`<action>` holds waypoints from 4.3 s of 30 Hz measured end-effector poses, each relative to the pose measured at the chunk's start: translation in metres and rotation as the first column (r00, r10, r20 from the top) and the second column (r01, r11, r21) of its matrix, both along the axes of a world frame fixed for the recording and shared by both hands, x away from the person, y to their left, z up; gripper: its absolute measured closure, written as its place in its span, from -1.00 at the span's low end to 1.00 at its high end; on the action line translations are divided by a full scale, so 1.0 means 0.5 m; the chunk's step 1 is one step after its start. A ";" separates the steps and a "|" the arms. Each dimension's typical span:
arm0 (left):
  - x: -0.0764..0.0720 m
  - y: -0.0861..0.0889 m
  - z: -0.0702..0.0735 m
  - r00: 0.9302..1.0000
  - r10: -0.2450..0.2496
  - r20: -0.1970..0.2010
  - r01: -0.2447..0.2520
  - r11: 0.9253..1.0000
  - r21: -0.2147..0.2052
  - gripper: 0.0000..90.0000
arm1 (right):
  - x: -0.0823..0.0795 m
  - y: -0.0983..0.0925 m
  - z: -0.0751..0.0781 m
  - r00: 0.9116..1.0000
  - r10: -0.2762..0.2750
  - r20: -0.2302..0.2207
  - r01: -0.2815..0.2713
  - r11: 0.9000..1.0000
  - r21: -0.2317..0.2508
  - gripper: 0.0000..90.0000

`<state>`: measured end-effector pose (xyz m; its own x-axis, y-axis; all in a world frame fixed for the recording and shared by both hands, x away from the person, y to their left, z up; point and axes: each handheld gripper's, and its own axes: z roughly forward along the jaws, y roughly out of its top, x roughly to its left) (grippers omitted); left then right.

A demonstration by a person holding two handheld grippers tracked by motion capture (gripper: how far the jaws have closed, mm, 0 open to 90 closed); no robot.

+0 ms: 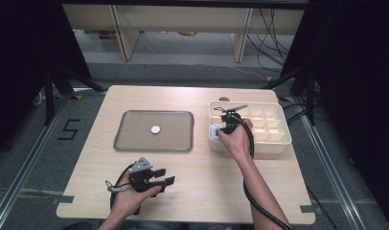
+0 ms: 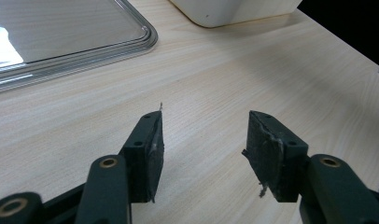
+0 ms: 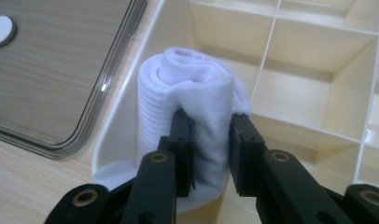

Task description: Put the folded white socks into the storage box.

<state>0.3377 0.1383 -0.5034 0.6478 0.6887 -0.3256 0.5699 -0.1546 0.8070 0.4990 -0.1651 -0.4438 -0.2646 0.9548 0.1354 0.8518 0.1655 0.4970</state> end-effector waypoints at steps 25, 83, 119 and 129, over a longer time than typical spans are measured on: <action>-0.003 0.000 0.005 1.000 0.000 -0.004 0.000 1.000 0.002 0.02 | -0.015 -0.018 0.063 0.993 -0.045 0.109 0.034 0.994 0.106 0.21; -0.002 -0.003 0.002 1.000 -0.006 0.001 0.006 1.000 -0.004 0.01 | -0.014 0.002 0.001 0.995 0.071 0.064 -0.072 0.997 0.012 0.82; -0.004 -0.003 0.005 1.000 -0.005 0.002 0.005 1.000 -0.009 0.01 | -0.010 0.010 0.002 0.985 0.139 0.104 -0.147 0.986 0.075 0.82; -0.004 -0.005 0.005 1.000 -0.013 0.003 0.013 1.000 -0.007 0.01 | -0.008 0.006 -0.010 0.989 0.119 0.093 -0.128 0.988 0.089 0.89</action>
<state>0.3358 0.1359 -0.5011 0.6581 0.6777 -0.3279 0.5651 -0.1569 0.8099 0.4948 -0.1621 -0.4490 -0.3944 0.8981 0.1944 0.7807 0.2159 0.5864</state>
